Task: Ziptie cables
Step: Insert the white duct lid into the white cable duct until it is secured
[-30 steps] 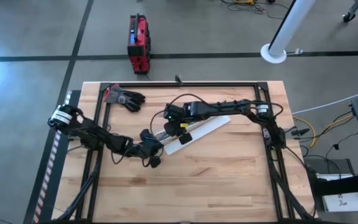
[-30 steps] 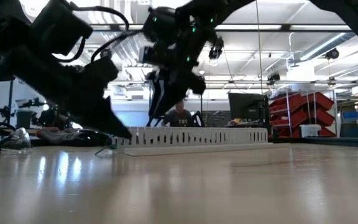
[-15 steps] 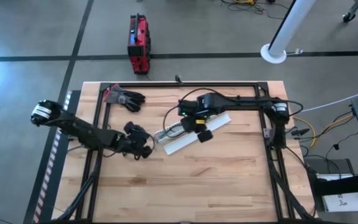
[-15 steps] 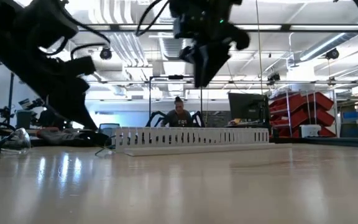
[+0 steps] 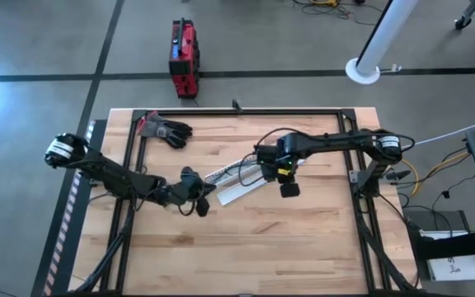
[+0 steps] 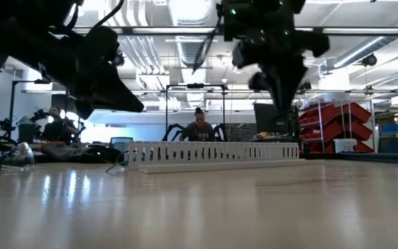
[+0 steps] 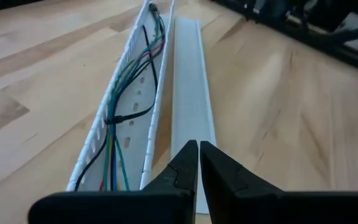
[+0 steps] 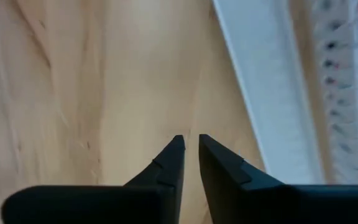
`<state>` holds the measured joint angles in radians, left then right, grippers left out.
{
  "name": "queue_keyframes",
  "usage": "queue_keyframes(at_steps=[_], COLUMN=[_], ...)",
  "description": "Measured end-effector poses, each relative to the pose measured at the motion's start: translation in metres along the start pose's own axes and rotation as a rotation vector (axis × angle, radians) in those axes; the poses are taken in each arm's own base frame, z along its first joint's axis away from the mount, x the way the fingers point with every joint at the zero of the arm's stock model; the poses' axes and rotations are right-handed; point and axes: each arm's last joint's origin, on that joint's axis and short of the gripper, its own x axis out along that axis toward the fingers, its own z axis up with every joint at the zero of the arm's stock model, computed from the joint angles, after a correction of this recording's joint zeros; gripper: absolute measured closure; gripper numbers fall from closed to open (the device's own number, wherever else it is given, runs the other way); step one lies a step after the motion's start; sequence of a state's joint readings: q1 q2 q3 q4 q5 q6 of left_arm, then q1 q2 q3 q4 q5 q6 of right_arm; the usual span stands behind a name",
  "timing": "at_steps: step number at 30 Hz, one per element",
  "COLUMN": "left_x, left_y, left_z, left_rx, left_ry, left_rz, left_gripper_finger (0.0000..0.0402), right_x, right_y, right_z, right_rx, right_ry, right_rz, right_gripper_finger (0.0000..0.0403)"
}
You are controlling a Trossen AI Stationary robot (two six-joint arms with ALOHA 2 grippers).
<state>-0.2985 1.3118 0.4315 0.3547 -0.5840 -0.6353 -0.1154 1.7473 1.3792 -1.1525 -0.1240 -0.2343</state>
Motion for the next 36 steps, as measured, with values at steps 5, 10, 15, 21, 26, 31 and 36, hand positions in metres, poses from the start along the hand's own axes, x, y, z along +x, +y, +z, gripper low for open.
queue_keyframes(at_steps=[5, 10, 15, 21, 26, 31, 36], left_x=[0.01, 0.024, 0.045, 0.075, 0.099, 0.122, 0.147], left_y=[-0.007, -0.02, -0.036, -0.057, -0.071, -0.079, -0.076], left_z=[-0.002, 0.001, 0.0, -0.004, 0.001, 0.007, 0.007], left_rx=[0.09, 0.128, 0.139, 0.154, 0.162, 0.167, 0.214], left_ry=[0.023, 0.024, 0.037, 0.057, 0.08, 0.116, 0.138], left_rz=[0.015, 0.021, 0.032, 0.049, 0.078, 0.104, 0.149], left_gripper_finger=[0.0397, 0.0396, 0.04, 0.0389, 0.0356, 0.0308, 0.0273], right_x=[0.032, 0.054, 0.063, 0.062, 0.055, 0.05, 0.052], right_y=[0.0, -0.001, -0.001, 0.009, 0.023, 0.039, 0.052], right_z=[-0.014, -0.017, -0.019, -0.031, -0.049, -0.067, -0.081], right_rx=[0.009, -0.017, -0.069, -0.132, -0.179, -0.21, -0.244], right_ry=[0.029, -0.013, -0.127, -0.314, -0.458, -0.56, -0.667], right_rz=[0.004, -0.077, -0.139, -0.192, -0.234, -0.331, -0.345], right_gripper_finger=[0.0397, 0.0402, 0.0403, 0.0403, 0.0403, 0.0403, 0.0403])
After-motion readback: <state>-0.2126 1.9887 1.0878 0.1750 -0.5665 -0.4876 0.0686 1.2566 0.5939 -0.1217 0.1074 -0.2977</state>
